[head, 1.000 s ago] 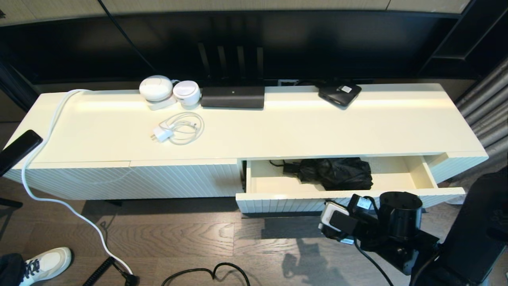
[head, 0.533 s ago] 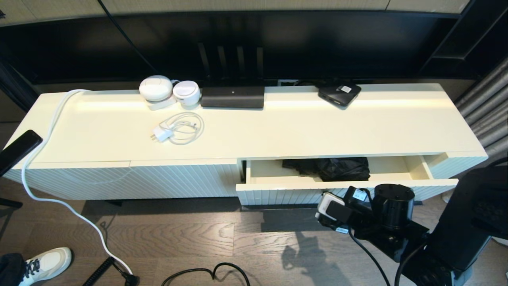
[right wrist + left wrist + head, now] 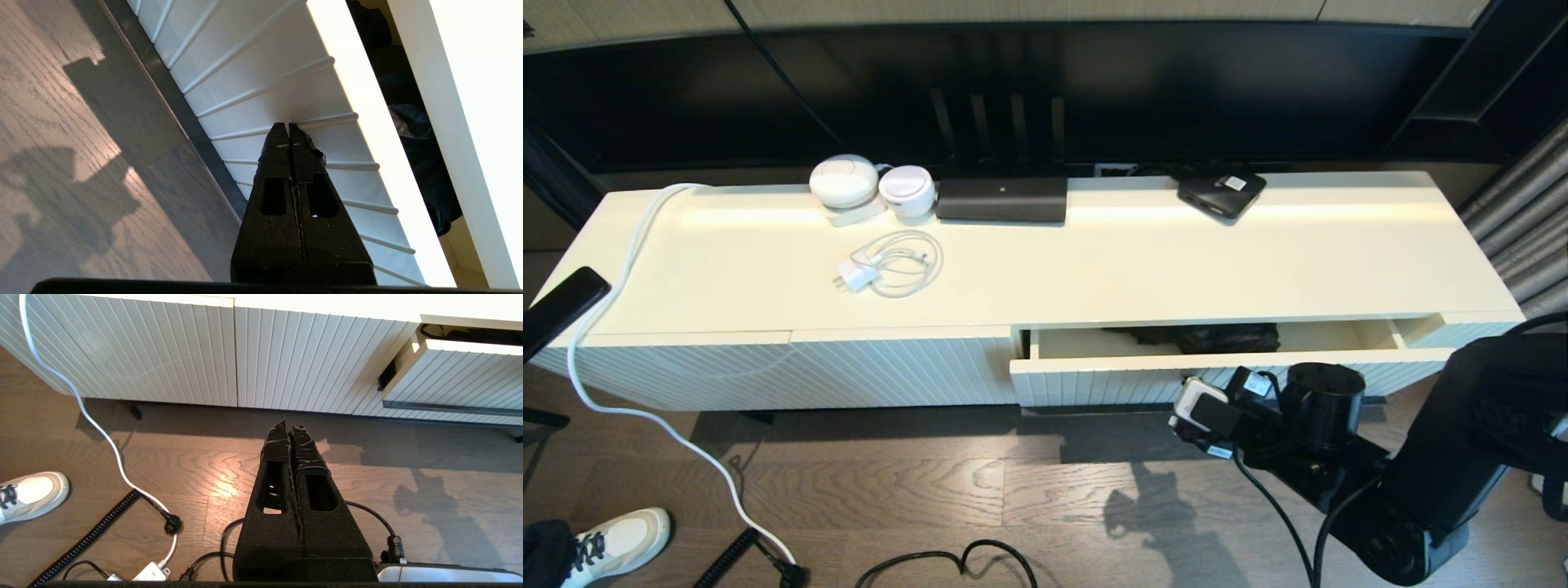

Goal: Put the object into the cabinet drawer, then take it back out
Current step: Close the drawer

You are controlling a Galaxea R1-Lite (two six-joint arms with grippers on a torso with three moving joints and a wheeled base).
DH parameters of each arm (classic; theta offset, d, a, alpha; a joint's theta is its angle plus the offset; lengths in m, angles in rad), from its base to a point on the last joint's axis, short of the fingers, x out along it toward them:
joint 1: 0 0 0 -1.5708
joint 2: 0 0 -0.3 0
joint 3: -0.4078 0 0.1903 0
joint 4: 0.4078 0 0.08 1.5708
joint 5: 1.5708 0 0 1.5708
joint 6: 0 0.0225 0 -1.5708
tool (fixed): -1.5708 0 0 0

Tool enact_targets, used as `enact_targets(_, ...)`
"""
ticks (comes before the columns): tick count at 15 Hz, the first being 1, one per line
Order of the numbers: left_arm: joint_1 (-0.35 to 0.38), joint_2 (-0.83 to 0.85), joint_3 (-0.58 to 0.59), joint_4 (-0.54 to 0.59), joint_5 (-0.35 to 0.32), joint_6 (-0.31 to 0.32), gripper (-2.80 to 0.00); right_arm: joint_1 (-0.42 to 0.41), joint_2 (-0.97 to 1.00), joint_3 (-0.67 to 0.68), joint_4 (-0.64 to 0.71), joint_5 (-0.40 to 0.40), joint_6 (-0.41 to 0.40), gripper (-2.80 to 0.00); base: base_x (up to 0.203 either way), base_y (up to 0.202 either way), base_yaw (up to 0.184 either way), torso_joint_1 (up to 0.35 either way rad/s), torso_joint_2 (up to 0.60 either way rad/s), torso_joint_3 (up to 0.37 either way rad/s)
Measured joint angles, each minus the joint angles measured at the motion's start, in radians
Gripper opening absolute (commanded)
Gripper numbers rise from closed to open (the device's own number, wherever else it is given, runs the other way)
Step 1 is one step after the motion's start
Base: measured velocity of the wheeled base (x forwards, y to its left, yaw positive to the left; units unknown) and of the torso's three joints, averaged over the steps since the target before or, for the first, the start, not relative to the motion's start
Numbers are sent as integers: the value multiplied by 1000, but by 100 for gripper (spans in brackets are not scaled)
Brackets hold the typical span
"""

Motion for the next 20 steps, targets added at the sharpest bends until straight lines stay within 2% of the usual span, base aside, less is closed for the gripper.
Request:
enact_targets(5, 0, 0, 0, 0, 0, 0, -280, -26, 24, -61, 5, 22, -21, -280, 0, 0, 0, 0, 0, 0)
enact_targets(20, 0, 0, 0, 0, 0, 0, -280, -50, 58, -188, 44, 11, -20, -280, 0, 0, 0, 0, 0, 0)
